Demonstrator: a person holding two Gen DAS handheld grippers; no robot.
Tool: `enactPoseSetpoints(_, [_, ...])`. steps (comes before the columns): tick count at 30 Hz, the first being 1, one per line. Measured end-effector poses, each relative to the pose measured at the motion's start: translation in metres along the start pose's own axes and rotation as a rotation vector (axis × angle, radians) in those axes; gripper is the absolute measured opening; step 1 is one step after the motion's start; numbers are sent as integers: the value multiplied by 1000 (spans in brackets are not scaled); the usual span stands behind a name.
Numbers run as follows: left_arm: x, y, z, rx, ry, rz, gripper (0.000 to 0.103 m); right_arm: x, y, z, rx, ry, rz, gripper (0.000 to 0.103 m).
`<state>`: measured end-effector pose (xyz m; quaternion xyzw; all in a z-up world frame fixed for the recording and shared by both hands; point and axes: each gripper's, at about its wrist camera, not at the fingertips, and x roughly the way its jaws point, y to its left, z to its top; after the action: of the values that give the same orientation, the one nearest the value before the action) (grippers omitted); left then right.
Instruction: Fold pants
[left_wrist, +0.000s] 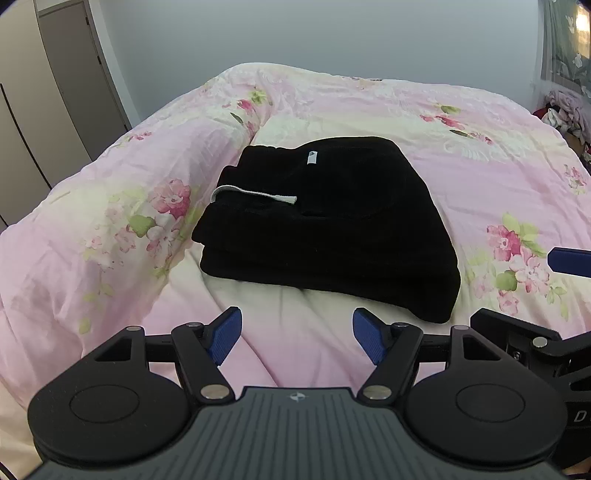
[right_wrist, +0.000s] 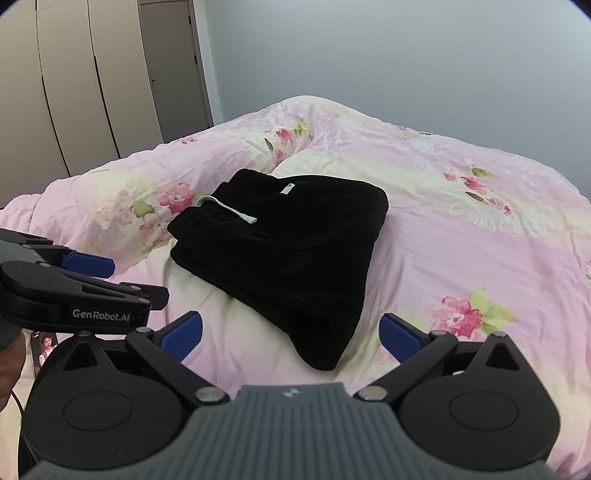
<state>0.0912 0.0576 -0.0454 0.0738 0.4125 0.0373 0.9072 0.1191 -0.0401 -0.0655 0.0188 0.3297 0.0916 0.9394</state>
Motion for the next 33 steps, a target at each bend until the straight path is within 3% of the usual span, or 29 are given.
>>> enactPoseSetpoints(33, [2, 3, -2, -13, 10, 1, 81, -1, 1, 0, -6, -2, 2, 98])
